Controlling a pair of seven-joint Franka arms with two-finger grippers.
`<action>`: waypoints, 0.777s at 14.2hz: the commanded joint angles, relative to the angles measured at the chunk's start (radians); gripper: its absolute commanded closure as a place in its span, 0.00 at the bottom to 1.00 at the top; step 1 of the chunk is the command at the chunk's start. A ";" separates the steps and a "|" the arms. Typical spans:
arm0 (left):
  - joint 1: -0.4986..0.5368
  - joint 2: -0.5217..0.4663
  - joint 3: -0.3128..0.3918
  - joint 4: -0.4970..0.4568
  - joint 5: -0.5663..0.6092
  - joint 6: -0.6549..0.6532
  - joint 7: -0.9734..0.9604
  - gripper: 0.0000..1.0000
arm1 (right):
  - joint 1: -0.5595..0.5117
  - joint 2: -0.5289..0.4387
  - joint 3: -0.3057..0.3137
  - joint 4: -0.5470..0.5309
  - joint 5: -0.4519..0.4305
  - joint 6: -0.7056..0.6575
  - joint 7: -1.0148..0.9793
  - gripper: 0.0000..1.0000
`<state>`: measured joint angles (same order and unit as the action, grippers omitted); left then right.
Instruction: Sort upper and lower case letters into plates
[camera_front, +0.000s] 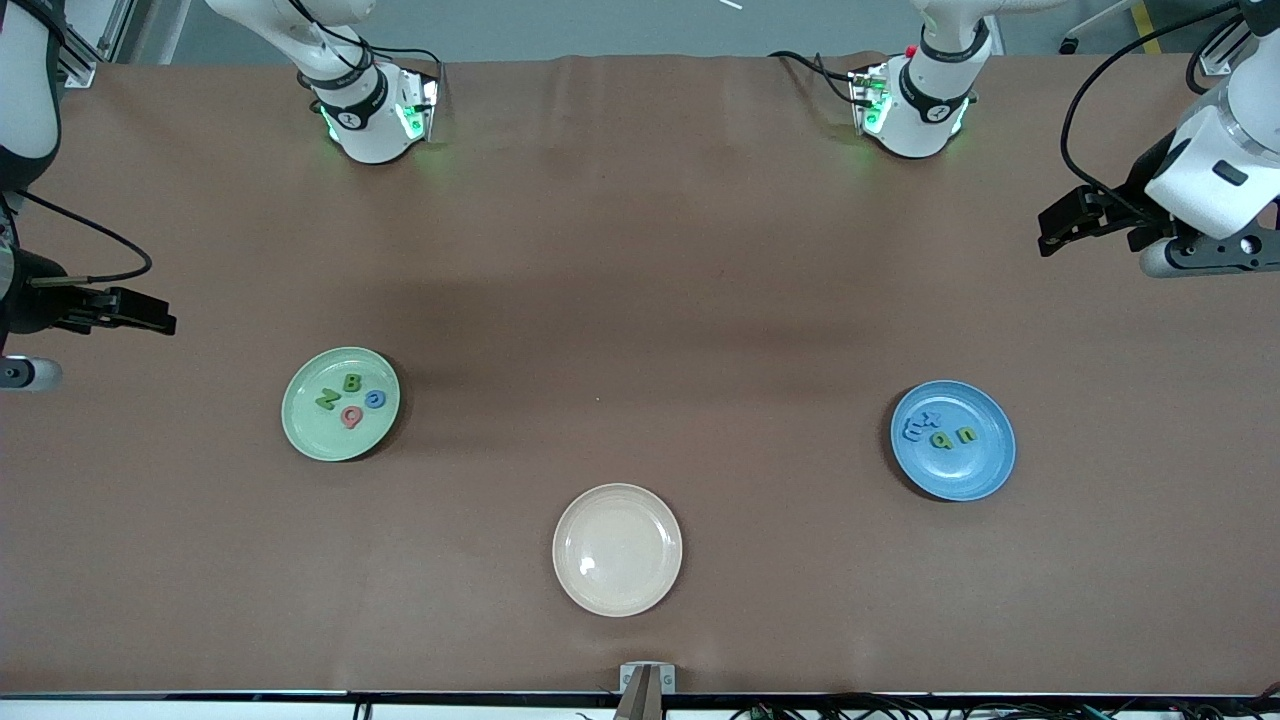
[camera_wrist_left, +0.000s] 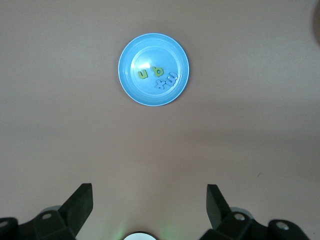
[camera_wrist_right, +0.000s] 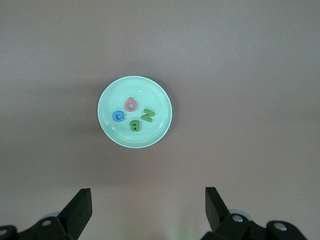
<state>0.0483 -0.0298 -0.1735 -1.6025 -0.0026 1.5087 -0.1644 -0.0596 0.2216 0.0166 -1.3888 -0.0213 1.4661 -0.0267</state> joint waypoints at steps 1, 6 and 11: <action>-0.007 -0.009 0.002 -0.005 0.004 0.010 0.014 0.00 | -0.012 0.013 0.011 0.028 0.055 -0.050 0.016 0.00; -0.005 -0.006 0.002 -0.002 0.006 0.018 0.014 0.00 | -0.025 -0.001 0.010 0.021 0.055 -0.104 0.011 0.00; -0.001 -0.009 0.002 -0.004 0.006 0.024 0.014 0.00 | 0.087 -0.077 -0.100 -0.081 0.047 -0.053 0.005 0.00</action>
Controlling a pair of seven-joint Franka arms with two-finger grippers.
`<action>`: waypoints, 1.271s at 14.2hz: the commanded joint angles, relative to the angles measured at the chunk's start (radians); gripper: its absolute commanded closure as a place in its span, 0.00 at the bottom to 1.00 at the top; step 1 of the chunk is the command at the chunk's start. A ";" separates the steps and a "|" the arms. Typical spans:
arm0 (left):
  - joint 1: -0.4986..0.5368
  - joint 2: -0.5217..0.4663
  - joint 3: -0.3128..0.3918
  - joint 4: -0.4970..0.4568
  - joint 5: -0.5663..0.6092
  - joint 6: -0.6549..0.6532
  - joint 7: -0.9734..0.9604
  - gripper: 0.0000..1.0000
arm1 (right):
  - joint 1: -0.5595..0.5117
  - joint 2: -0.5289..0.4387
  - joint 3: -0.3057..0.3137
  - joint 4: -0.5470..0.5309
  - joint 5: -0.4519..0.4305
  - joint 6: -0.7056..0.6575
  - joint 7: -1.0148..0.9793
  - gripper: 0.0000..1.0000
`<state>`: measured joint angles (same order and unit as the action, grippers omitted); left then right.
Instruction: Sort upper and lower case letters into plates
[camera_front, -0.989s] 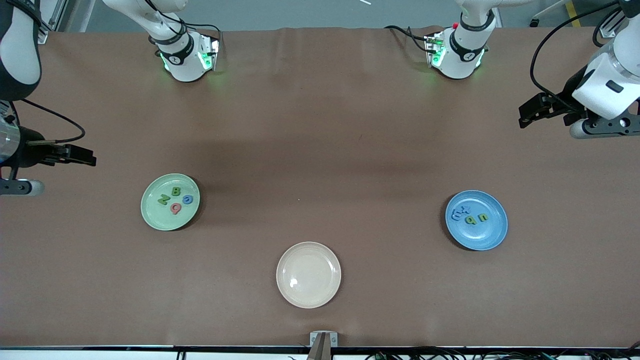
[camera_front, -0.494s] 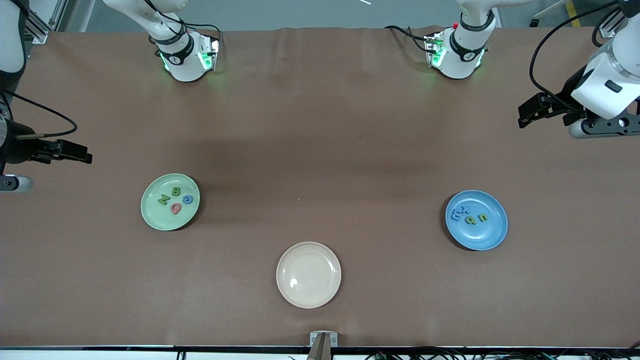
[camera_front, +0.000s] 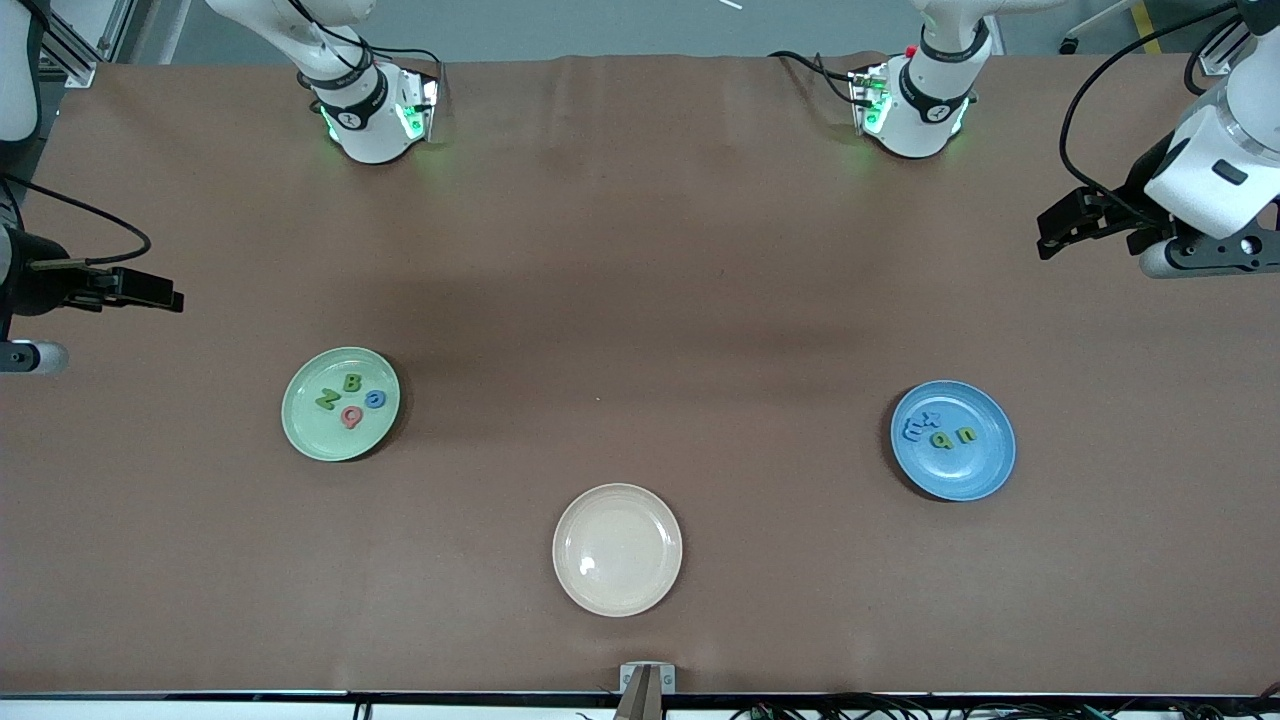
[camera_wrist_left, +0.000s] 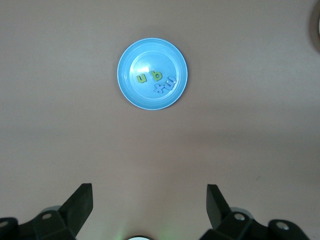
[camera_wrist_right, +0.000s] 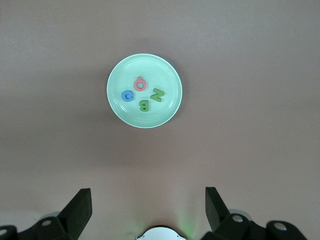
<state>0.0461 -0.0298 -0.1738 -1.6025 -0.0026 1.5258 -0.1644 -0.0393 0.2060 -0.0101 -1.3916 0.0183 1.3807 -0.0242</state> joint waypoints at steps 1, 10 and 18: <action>0.001 -0.009 0.002 -0.004 0.006 0.007 0.014 0.00 | 0.064 -0.068 -0.074 -0.079 0.009 0.034 0.003 0.00; 0.006 -0.009 0.004 -0.004 0.006 0.005 0.016 0.00 | -0.022 -0.111 0.009 -0.084 0.012 0.037 -0.003 0.00; 0.008 -0.013 0.004 -0.005 0.006 0.001 0.016 0.00 | 0.005 -0.226 0.004 -0.236 0.008 0.118 -0.003 0.00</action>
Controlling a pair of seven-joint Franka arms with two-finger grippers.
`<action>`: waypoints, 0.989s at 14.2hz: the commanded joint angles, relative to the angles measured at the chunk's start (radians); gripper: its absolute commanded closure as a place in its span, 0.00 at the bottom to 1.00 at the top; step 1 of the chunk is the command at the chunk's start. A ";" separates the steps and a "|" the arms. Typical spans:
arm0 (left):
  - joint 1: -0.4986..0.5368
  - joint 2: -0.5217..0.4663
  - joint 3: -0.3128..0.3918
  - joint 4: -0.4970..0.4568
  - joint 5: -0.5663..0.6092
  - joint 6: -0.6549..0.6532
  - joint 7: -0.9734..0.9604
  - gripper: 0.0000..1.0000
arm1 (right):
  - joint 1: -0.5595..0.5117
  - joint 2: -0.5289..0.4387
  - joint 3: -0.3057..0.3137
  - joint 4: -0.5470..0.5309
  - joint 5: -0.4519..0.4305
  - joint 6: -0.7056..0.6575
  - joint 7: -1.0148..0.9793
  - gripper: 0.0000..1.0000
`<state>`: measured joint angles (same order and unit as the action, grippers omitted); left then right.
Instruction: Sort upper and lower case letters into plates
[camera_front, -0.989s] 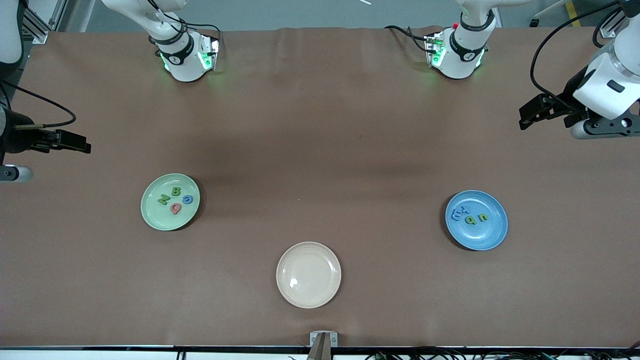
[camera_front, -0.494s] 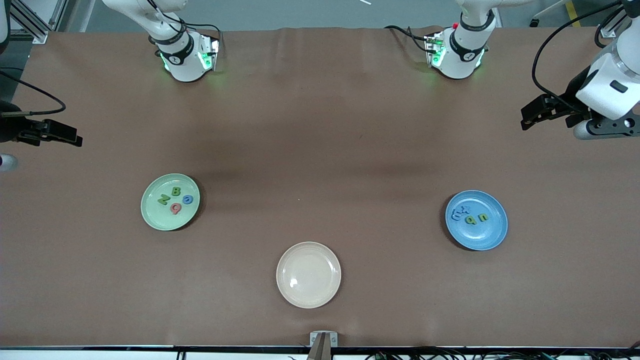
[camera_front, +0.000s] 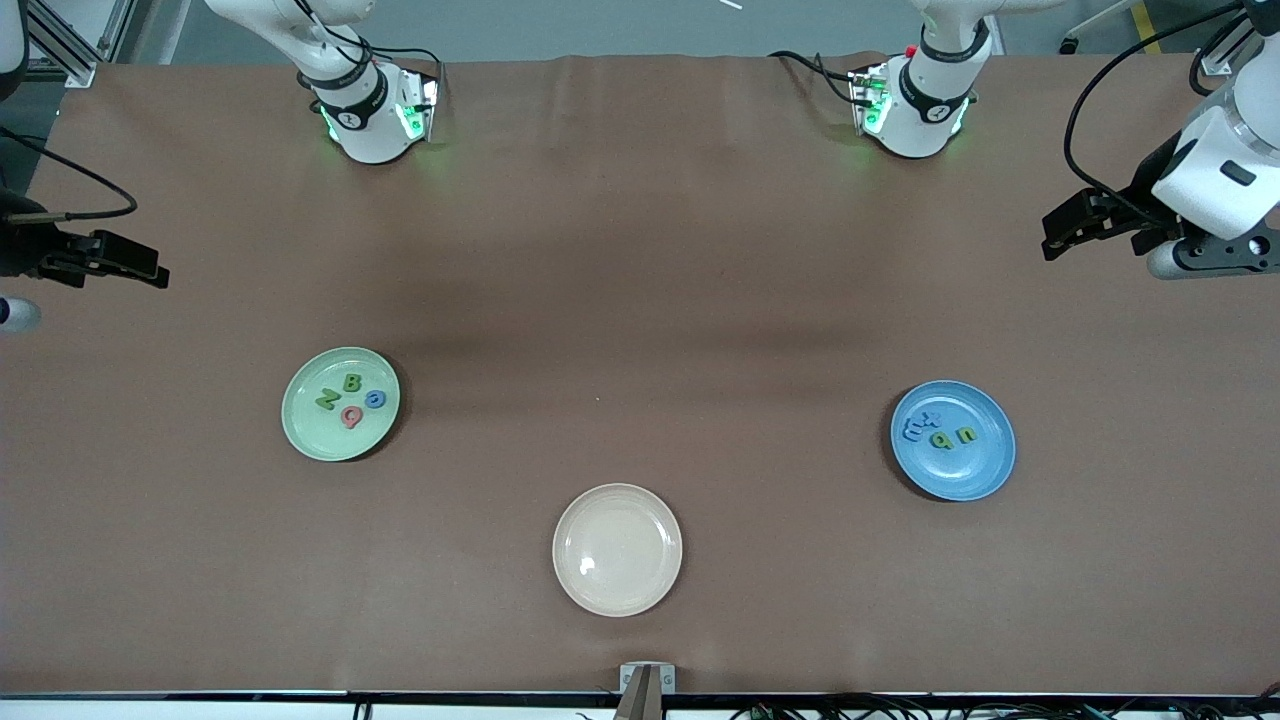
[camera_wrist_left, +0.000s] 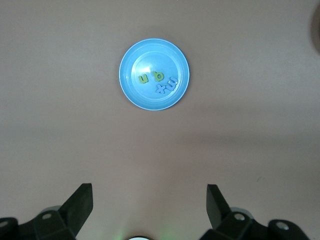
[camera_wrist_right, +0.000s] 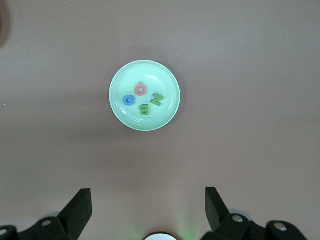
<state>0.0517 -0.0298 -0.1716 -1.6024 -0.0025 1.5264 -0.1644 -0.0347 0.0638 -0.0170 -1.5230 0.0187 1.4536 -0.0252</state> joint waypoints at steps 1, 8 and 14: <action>0.002 -0.016 0.001 -0.004 0.006 0.000 0.016 0.00 | 0.002 -0.090 0.011 -0.109 0.007 0.045 -0.002 0.00; 0.000 -0.021 0.001 -0.002 0.007 -0.011 0.016 0.00 | 0.032 -0.116 -0.017 -0.127 0.006 0.045 -0.002 0.00; 0.002 -0.021 0.003 -0.002 0.007 -0.014 0.016 0.00 | 0.051 -0.151 -0.050 -0.128 0.006 0.039 -0.002 0.00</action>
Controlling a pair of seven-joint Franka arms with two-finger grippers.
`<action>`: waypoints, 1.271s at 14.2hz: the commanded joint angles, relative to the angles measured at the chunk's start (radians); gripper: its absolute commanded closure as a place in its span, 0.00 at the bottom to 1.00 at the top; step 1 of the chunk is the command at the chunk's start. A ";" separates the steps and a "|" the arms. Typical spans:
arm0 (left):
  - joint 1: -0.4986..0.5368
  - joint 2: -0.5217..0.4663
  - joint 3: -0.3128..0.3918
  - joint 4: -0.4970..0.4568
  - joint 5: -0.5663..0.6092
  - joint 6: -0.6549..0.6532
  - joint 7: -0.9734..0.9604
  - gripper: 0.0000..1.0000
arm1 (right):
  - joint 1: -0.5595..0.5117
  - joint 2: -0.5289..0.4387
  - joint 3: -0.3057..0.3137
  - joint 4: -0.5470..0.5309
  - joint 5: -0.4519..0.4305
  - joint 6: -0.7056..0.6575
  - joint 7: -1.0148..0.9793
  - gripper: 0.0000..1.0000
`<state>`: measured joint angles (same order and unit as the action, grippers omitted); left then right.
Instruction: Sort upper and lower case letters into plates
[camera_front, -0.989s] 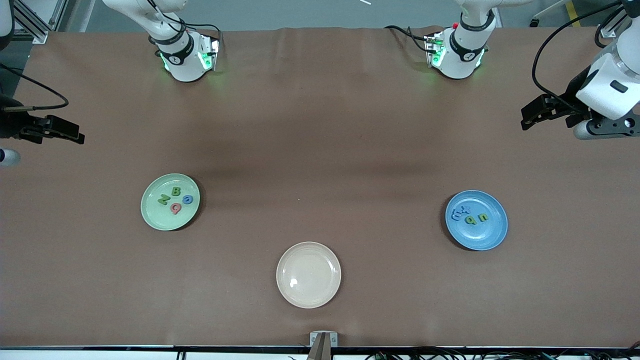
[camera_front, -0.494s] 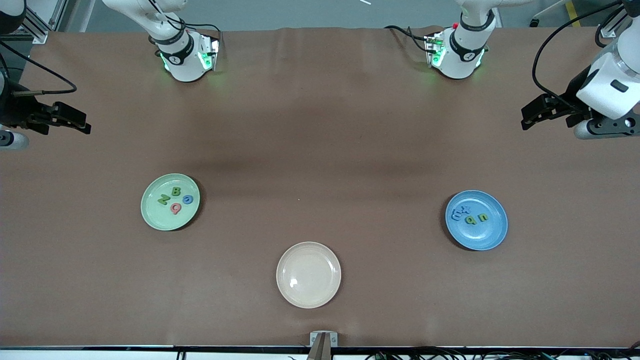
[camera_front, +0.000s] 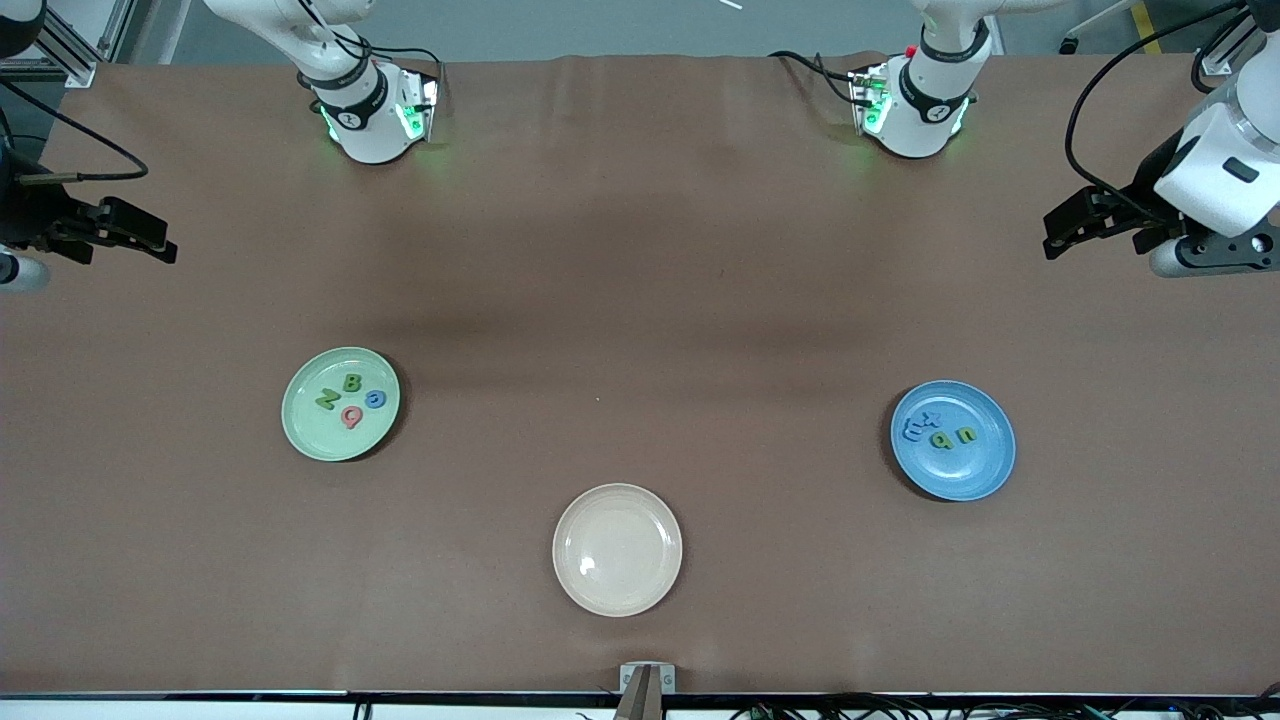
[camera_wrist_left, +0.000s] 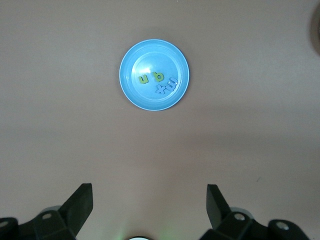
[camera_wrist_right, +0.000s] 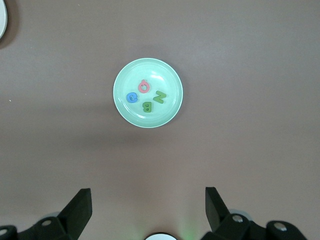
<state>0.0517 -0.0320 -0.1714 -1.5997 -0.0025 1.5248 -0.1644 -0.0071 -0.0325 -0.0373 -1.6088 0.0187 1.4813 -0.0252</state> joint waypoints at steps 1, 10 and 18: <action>0.002 -0.019 0.003 -0.006 0.007 -0.014 0.016 0.00 | 0.022 -0.061 -0.030 -0.040 0.006 0.010 -0.002 0.00; 0.002 -0.017 0.004 -0.006 0.007 -0.014 0.016 0.00 | 0.022 -0.069 -0.023 -0.056 -0.036 0.033 -0.024 0.00; 0.000 -0.016 0.003 -0.003 0.007 -0.014 0.016 0.00 | 0.018 -0.070 -0.026 -0.077 0.015 0.033 -0.015 0.00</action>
<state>0.0516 -0.0320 -0.1692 -1.5997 -0.0025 1.5212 -0.1644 0.0056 -0.0722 -0.0544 -1.6453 0.0098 1.5017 -0.0382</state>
